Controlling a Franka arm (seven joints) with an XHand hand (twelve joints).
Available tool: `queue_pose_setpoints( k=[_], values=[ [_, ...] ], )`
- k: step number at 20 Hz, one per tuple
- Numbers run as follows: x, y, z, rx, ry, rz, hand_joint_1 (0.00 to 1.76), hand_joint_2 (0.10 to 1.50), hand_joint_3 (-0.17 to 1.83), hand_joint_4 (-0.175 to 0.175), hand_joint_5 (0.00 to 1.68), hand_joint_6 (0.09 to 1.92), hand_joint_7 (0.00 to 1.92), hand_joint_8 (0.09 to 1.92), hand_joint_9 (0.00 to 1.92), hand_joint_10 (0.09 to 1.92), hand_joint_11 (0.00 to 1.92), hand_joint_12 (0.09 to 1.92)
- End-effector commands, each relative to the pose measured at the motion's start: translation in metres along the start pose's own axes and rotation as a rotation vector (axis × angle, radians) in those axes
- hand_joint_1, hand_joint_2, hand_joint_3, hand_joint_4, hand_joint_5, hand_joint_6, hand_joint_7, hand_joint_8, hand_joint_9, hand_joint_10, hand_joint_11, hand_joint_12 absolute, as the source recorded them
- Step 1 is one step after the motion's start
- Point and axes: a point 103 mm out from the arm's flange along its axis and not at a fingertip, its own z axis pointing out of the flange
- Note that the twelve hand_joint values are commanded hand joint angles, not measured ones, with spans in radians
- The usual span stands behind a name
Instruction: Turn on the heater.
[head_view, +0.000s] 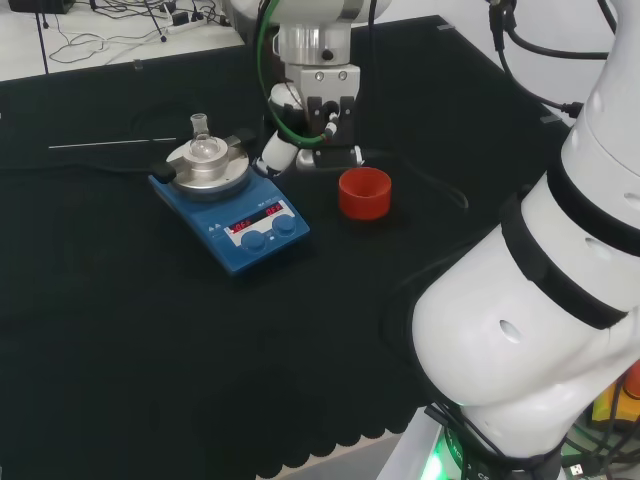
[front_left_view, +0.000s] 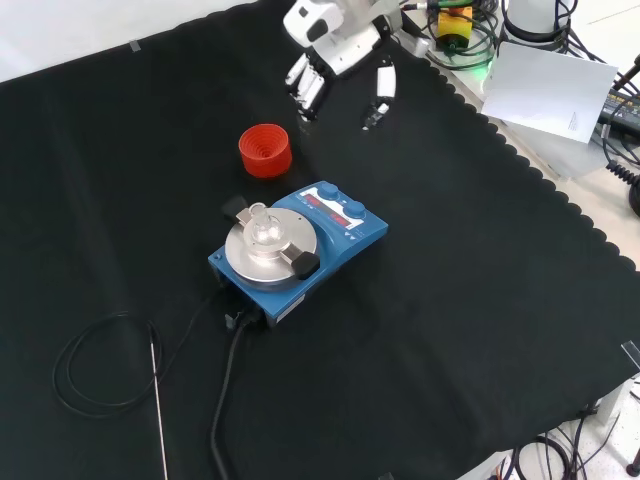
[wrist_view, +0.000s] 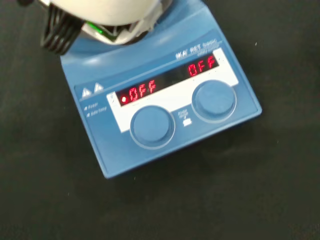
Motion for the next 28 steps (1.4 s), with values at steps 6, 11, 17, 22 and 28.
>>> queue_pose_setpoints(
  k=[6, 11, 17, 22, 28],
  values=[
    [0.023, -0.015, 0.025, 0.105, -0.079, -0.006, 0.95, 0.62, 0.69, -0.048, 0.48, 0.48, 1.00, 0.99, 1.10, 0.78, 0.66, 1.23],
    [0.026, -0.015, 0.026, 0.144, -0.100, 0.008, 1.05, 0.66, 0.67, -0.103, 0.50, 0.48, 1.25, 1.36, 1.35, 1.14, 1.22, 0.95],
    [0.027, -0.010, 0.032, 0.261, -0.138, -0.002, 1.25, 0.74, 0.73, -0.102, 0.51, 0.59, 1.35, 1.67, 1.39, 1.49, 1.23, 1.06],
    [0.021, -0.007, 0.040, 0.337, -0.138, -0.008, 1.37, 0.73, 0.85, -0.061, 0.35, 0.62, 1.34, 1.72, 1.36, 1.52, 1.05, 1.23],
    [0.022, -0.006, 0.049, 0.393, -0.147, -0.007, 1.39, 0.69, 0.93, -0.039, 0.30, 0.51, 1.36, 1.73, 1.37, 1.53, 1.02, 1.27]
  ],
)
